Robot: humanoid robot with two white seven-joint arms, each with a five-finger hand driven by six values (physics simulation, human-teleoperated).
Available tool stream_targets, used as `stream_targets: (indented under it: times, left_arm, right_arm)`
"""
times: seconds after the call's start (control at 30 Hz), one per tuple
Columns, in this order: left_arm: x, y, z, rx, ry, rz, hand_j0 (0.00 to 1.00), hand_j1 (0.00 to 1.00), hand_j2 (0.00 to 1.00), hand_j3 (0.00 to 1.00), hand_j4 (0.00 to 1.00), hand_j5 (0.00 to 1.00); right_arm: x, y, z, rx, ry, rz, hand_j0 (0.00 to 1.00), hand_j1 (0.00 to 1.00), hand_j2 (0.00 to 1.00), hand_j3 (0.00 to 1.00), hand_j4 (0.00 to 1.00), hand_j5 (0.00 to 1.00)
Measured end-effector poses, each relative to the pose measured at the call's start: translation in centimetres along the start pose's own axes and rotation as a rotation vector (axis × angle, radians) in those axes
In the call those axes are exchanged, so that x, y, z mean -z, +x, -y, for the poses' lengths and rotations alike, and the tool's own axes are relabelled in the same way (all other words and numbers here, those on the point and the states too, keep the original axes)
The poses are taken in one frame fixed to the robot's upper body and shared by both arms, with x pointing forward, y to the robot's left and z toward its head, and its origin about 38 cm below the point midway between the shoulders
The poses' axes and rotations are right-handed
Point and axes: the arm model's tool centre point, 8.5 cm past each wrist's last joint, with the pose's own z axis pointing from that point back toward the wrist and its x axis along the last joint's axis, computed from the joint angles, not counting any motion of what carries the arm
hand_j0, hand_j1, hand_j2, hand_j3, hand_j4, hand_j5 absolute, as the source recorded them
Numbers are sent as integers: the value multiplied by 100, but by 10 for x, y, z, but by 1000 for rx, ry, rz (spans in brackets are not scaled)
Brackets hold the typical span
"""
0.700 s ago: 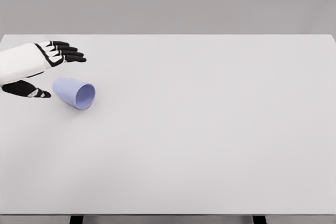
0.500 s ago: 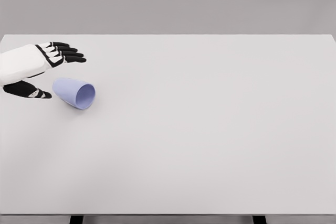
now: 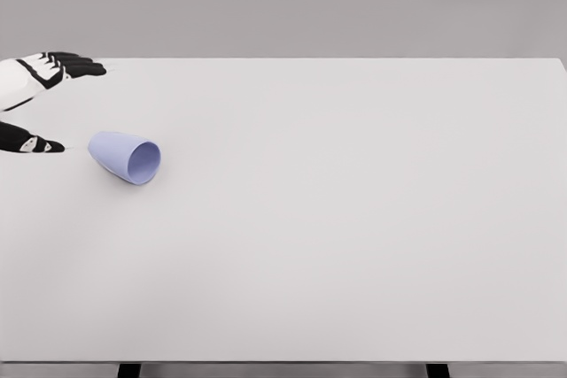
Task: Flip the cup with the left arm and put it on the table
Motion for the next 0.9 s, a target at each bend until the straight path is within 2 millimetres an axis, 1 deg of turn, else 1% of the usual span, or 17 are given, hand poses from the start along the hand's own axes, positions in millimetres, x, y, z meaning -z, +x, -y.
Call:
stream_targets:
  times: [0.07,0.1,0.23,0.33,0.47,0.73,0.9]
  left_arm:
    - [-3,-4,6,-4,-25,-17,100,100,100,100,100,100]
    - [-1,-5,13,-22,-32,-27,100,100,100,100,100,100]
    - [28,-10,57,-169,-70,-121,100,100,100,100,100,100]
    - [39,-11,76,-226,-103,-157,100,100,100,100,100,100]
    - [43,-11,84,-211,-131,-173,100,100,100,100,100,100]
    - [47,-14,96,-84,-193,-207,100,100,100,100,100,100]
    - [50,-17,102,-57,-205,-220,100,100,100,100,100,100]
  right_arm:
    - [0,0,0,0,0,0,100,100,100,100,100,100]
    - [0,0,0,0,0,0,100,100,100,100,100,100]
    - [0,0,0,0,0,0,100,100,100,100,100,100]
    - [0,0,0,0,0,0,100,100,100,100,100,100]
    - [0,0,0,0,0,0,100,100,100,100,100,100]
    - [0,0,0,0,0,0,100,100,100,100,100,100]
    - [0,0,0,0,0,0,100,100,100,100,100,100]
